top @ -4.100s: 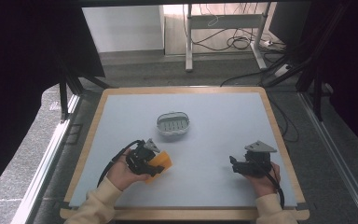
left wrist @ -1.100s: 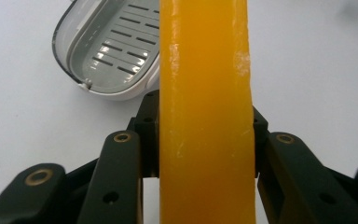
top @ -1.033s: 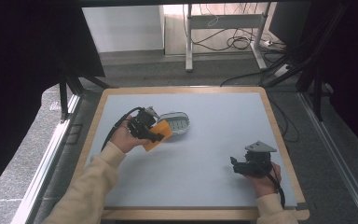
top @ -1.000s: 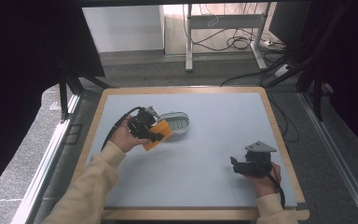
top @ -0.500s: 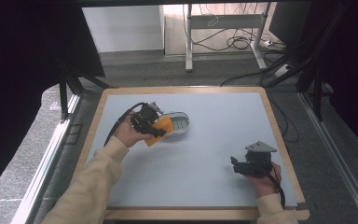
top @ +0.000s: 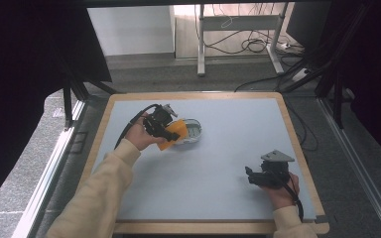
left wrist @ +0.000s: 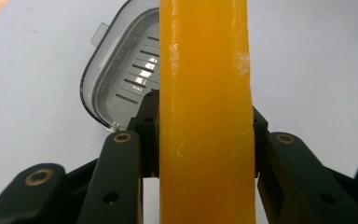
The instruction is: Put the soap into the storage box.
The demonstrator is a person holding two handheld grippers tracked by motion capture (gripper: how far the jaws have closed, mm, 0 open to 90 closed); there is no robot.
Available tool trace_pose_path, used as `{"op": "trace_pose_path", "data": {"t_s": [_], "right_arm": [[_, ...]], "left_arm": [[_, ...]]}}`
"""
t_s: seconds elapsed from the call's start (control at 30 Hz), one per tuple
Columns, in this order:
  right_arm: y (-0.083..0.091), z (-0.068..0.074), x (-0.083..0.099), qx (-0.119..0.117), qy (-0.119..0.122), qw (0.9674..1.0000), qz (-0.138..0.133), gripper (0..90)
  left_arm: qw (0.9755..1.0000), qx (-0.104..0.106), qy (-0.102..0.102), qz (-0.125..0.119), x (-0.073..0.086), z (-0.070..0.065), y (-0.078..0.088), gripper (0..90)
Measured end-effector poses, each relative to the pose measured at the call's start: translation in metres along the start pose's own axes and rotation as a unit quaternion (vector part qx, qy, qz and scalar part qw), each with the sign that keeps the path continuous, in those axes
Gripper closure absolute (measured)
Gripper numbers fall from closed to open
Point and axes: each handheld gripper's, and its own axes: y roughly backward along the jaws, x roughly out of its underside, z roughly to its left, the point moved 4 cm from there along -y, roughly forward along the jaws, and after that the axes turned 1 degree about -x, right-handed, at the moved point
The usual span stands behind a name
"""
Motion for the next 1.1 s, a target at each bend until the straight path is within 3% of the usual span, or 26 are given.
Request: {"op": "trace_pose_path", "data": {"t_s": [0.13, 0.27, 0.67, 1.1], "right_arm": [[0.000, 0.000, 0.000, 0.000, 0.000, 1.0000, 0.000, 12.5], [0.000, -0.001, 0.000, 0.000, -0.001, 1.0000, 0.001, 12.5], [0.000, -0.001, 0.000, 0.000, 0.001, 1.0000, 0.001, 12.5], [-0.001, 0.000, 0.000, 0.000, 0.001, 1.0000, 0.003, 12.5]], "left_arm": [[0.9998, -0.006, -0.019, -0.004, -0.002, 0.004, -0.003, 61.8], [0.9997, -0.009, -0.025, 0.000, -0.004, 0.006, -0.004, 61.8], [0.9996, 0.003, -0.028, -0.003, -0.010, 0.012, -0.009, 61.8], [0.9993, 0.003, -0.036, -0.003, -0.021, 0.017, -0.016, 61.8]]}}
